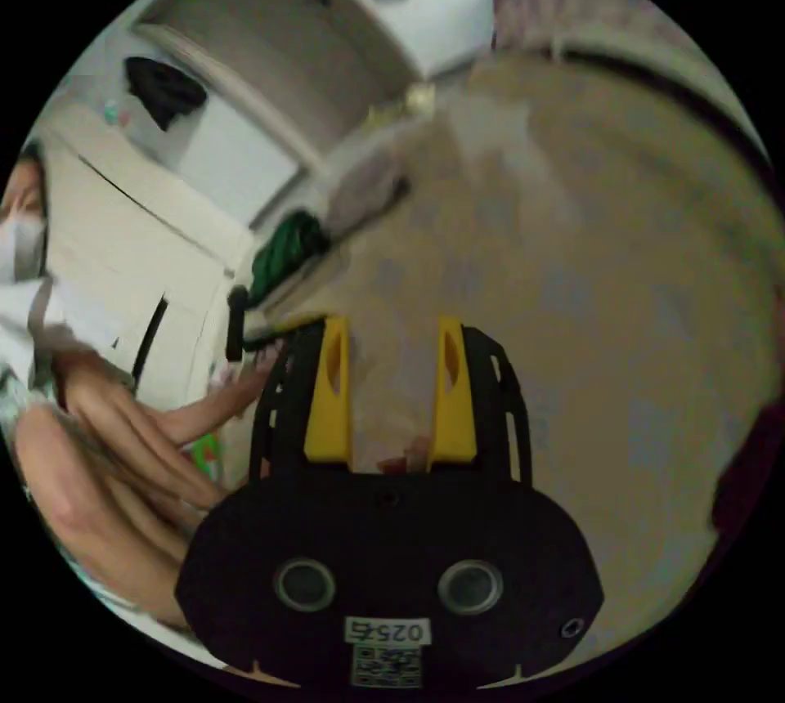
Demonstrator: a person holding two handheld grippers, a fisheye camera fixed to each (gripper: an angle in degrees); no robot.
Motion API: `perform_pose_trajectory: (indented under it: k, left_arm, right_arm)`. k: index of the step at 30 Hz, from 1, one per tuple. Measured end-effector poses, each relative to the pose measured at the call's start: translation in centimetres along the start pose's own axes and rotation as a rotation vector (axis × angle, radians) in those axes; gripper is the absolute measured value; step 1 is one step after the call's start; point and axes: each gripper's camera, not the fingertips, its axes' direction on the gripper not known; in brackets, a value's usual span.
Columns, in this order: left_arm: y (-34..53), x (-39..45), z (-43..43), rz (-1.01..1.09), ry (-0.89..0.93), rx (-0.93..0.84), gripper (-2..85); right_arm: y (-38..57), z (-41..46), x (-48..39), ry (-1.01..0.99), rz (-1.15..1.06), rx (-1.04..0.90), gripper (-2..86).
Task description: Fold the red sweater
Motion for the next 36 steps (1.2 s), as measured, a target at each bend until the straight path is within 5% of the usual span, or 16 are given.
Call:
perform_pose_trajectory:
  k: [4, 6, 12, 15, 16, 21, 23, 25, 27, 30, 34, 36]
  left_arm:
    - [4.0, 8.2, -9.6, 0.294, 0.275, 0.505, -0.5]
    - [4.2, 12.7, -11.2, 0.427, 0.434, 0.651, 0.1]
    - [0.3, 32.0, -10.9, 0.835, 0.8, 0.513, 4.5]
    - [-2.1, 43.3, -5.1, 0.92, 0.84, 0.08, 8.4]
    - [-2.6, 47.9, -2.1, 0.984, 0.83, -0.07, 10.0]
    - [-4.6, 62.9, 8.1, 0.976, 0.771, -0.193, 9.8]
    - [-4.9, 68.0, 11.6, 1.01, 0.673, -0.177, 9.3]
    - [-4.1, 74.1, 17.0, 1.124, 0.391, -0.178, 8.7]
    - [-2.8, 77.2, 21.5, 1.184, 0.15, -0.249, 8.3]
    - [-3.0, 77.5, 22.3, 1.027, 0.352, -0.33, -0.2]
    - [4.0, 73.9, 19.1, 1.467, 0.334, -0.321, -1.6]
    - [6.3, 69.5, 17.5, 1.521, 0.329, -0.367, -1.7]
  right_arm:
    - [11.4, -17.2, -10.6, 0.612, -0.065, 0.594, 10.2]
    - [15.2, -20.4, -11.8, 0.843, -0.044, 0.652, 7.5]
    - [24.4, -26.8, -2.7, 0.735, 0.355, 0.574, 10.5]
    - [27.9, -27.4, 0.3, 0.742, 0.434, 0.573, 12.1]
    - [28.8, -27.5, 1.4, 0.706, 0.452, 0.547, 13.2]
    - [31.0, -27.8, 2.6, 0.632, 0.431, 0.5, 13.5]
    - [31.5, -27.6, 3.2, 0.626, 0.427, 0.436, 13.5]
    - [32.1, -27.1, 4.7, 0.578, 0.469, 0.371, 13.6]
    - [32.2, -26.8, 6.0, 0.534, 0.493, 0.341, 13.5]
    - [31.1, -26.8, 7.9, 0.532, 0.451, 0.293, 13.4]
    - [27.8, -27.3, 10.4, 0.561, 0.356, 0.301, 13.5]
    - [25.9, -27.4, 11.1, 0.554, 0.308, 0.301, 13.5]
